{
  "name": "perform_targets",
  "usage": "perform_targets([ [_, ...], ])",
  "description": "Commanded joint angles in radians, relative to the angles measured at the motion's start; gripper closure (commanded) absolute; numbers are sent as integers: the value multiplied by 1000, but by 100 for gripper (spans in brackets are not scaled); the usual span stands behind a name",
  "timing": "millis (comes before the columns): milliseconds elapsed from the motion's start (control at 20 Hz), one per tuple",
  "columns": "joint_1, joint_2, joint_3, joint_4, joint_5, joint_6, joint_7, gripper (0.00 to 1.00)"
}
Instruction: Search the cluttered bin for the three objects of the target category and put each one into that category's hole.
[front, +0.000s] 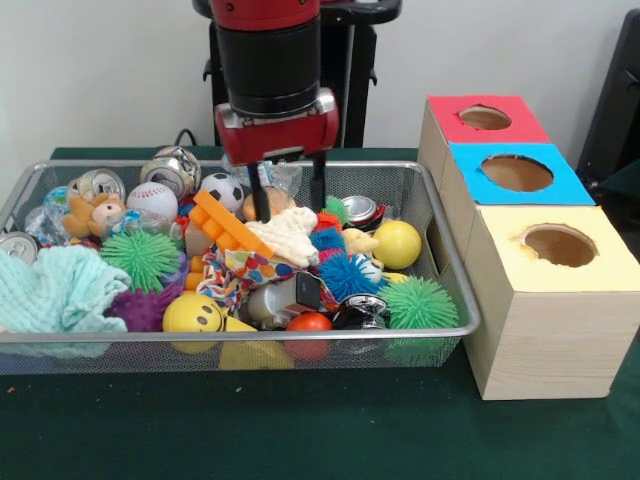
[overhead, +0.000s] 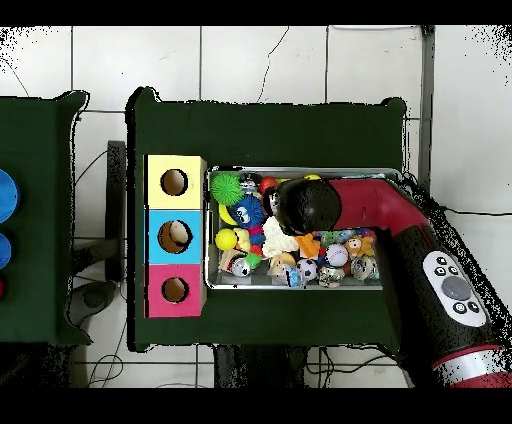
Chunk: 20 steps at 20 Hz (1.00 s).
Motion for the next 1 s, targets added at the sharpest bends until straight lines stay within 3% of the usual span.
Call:
perform_targets([
  [50,-55,99,77,-66,-137,76,-399,0],
  [1000,-68,270,113,-125,-245,-12,-356,0],
])
